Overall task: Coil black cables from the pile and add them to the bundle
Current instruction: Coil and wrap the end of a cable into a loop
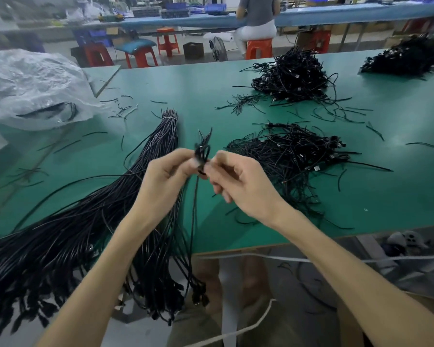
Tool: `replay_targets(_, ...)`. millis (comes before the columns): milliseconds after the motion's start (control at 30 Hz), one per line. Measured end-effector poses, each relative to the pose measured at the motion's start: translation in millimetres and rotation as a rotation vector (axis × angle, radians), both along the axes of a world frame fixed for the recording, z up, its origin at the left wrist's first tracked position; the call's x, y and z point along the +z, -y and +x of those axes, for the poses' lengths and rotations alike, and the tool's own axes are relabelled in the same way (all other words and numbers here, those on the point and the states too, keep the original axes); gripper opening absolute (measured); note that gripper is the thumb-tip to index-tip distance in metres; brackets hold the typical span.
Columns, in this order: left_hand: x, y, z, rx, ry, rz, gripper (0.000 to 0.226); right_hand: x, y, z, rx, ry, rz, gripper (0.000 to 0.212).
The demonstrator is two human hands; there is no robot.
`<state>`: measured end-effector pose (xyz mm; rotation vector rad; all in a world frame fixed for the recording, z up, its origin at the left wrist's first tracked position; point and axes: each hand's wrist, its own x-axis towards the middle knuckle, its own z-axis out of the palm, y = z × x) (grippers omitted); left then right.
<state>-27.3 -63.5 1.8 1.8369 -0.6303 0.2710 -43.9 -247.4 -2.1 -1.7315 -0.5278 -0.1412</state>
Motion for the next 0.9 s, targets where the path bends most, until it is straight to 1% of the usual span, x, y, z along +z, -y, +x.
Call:
replay_targets(33, 4, -2, 1, 0.046, 0.055, 0.052, 0.020, 2, 1, 0, -0.004, 0.006, 0.000, 0.021)
replay_targets(67, 9, -3, 3, 0.083, 0.094, 0.114, 0.027, 4, 2, 1, -0.012, 0.015, -0.008, 0.019)
replay_targets(133, 16, -5, 3, 0.101, 0.097, 0.197, 0.038, 6, 4, 1, -0.029, 0.044, -0.047, 0.015)
replay_targets(167, 20, -5, 2, 0.076, 0.066, 0.199, 0.041, 8, 4, 1, -0.045, 0.071, -0.076, 0.015)
replay_targets(233, 25, -4, 1, -0.023, -0.096, 0.115, 0.043, 11, 4, 1, -0.105, 0.142, -0.146, 0.018)
replay_targets(333, 26, -4, -1, -0.119, -0.392, -0.053, 0.032, 8, 1, 1, -0.210, 0.261, -0.219, 0.027)
replay_targets(367, 24, -4, -1, -0.150, -0.466, -0.095, 0.029, 4, 1, 2, -0.237, 0.270, -0.224, 0.029)
replay_targets(433, 20, -4, -1, -0.239, -0.543, -0.182, 0.027, -4, 2, 2, -0.282, 0.251, -0.212, 0.031)
replay_targets(500, 15, -4, -2, -0.316, -0.533, -0.255, 0.030, -14, 6, 2, -0.302, 0.213, -0.229, 0.029)
replay_targets(600, 4, -4, -6, -0.334, -0.420, -0.167, 0.036, -25, 10, 3, -0.288, 0.188, -0.292, 0.023)
replay_targets(667, -2, 1, -5, -0.219, -0.364, -0.078, 0.034, -31, 9, 2, -0.277, 0.193, -0.313, 0.025)
replay_targets(733, -6, 5, -1, -0.072, -0.255, 0.062, 0.030, -36, 5, 0, -0.262, 0.167, -0.295, 0.029)
replay_targets(767, -7, 7, 1, -0.035, -0.212, 0.108, 0.029, -37, 3, -1, -0.252, 0.153, -0.280, 0.031)
replay_targets(800, -7, 10, 1, -0.025, -0.196, 0.105, 0.029, -37, 1, -1, -0.241, 0.145, -0.267, 0.031)
replay_targets(900, -7, 18, 1, -0.053, -0.247, -0.012, 0.029, -33, -1, 1, -0.218, 0.139, -0.246, 0.032)
